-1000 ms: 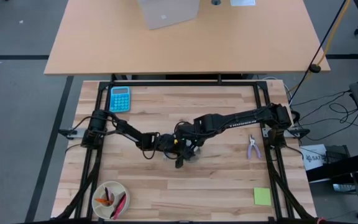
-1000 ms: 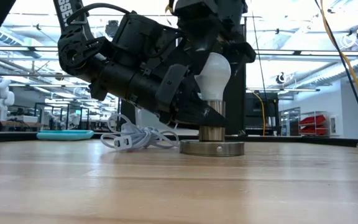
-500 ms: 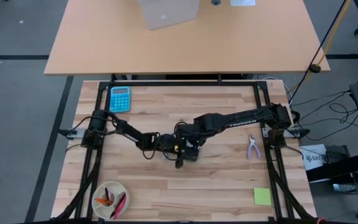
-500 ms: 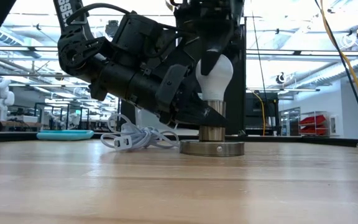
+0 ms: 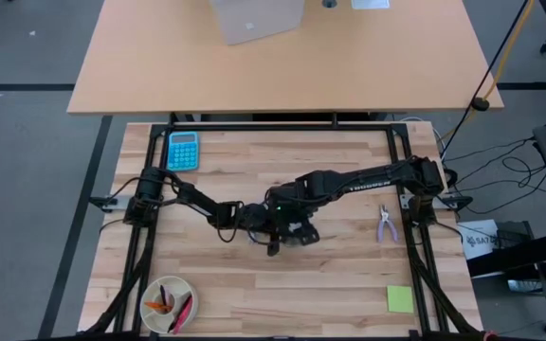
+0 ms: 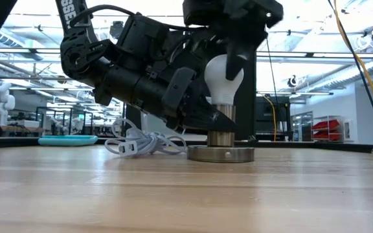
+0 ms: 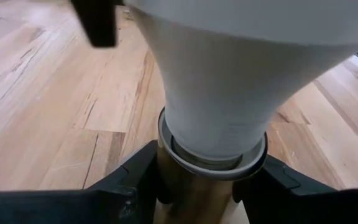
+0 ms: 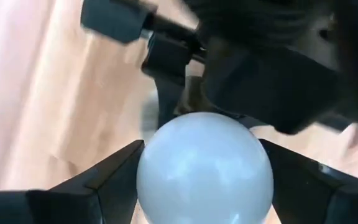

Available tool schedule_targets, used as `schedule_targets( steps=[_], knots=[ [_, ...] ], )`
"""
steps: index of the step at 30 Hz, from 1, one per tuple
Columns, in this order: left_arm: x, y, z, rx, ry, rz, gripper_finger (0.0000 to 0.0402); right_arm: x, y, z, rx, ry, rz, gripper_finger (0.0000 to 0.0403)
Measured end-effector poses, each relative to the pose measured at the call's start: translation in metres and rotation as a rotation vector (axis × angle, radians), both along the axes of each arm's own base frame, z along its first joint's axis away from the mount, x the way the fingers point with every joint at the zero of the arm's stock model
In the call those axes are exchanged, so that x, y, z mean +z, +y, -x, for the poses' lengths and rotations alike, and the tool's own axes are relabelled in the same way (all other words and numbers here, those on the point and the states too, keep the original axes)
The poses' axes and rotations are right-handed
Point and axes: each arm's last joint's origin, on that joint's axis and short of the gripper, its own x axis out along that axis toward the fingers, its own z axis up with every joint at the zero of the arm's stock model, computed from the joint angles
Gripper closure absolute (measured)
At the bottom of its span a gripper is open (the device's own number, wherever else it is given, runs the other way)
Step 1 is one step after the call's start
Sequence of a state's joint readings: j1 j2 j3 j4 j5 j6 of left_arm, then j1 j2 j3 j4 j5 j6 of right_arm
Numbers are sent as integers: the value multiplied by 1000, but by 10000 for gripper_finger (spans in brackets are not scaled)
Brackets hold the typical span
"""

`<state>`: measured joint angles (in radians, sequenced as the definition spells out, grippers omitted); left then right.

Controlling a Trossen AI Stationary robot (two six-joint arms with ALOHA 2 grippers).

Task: Screw lightbulb
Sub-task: Remove the light bulb from the lamp

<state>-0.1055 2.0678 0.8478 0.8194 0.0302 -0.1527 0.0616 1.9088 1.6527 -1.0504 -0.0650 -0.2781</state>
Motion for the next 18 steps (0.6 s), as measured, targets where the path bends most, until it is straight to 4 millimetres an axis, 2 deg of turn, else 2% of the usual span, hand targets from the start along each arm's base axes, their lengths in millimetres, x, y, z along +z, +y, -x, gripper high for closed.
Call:
schedule_targets(
  steps=[4,9,12,18],
  knots=[
    [0,0,0,-5,-3,10,227,0,3,0,153,-14,137,99],
    [1,0,0,-14,-4,15,227,-1,8,2,253,3,297,69],
    [1,0,0,-21,-5,15,227,-1,10,3,224,12,306,49],
    [1,-2,0,-41,-6,16,227,-1,16,7,16,38,265,27]
  ],
)
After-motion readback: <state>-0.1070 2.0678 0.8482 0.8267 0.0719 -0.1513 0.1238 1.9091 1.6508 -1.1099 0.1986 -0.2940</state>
